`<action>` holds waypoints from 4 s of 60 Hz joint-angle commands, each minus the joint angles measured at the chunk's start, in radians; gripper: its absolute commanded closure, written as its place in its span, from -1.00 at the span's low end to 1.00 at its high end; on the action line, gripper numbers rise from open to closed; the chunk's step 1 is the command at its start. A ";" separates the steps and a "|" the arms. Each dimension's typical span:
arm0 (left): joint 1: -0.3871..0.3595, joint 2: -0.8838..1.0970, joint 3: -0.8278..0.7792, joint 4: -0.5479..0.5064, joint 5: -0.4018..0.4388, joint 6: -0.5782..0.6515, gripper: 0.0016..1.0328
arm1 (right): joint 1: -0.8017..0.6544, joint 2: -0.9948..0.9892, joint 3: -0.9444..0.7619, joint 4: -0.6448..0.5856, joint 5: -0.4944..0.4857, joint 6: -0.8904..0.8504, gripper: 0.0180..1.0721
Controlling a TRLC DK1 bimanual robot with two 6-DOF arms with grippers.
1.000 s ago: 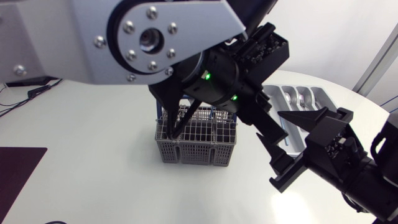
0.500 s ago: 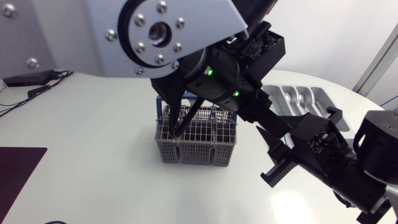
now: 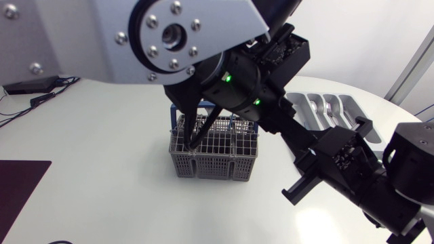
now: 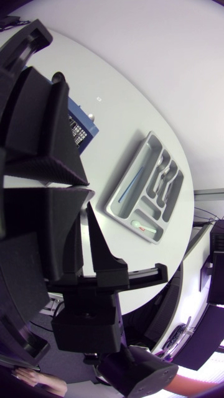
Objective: Unload the cutlery basket into the drawer organizer.
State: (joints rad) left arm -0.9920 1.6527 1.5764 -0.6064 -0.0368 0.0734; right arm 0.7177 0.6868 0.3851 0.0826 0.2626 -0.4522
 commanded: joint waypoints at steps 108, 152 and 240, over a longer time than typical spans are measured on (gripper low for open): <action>0.237 -0.383 -0.360 0.129 -0.044 0.112 -0.90 | -1.181 0.481 0.235 -0.557 -1.004 -1.083 0.89; 0.259 -0.430 -0.444 0.142 -0.044 0.111 -0.90 | -1.258 1.034 0.606 -0.593 -0.727 -1.447 0.82; 0.282 -0.550 -0.615 0.129 -0.034 0.147 -0.90 | -0.959 0.577 0.480 -0.699 -0.904 -0.996 -0.31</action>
State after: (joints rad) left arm -0.7116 1.1221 1.0077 -0.4732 -0.0792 0.2073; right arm -0.3145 1.3220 0.9230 -0.5987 -0.6167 -1.5795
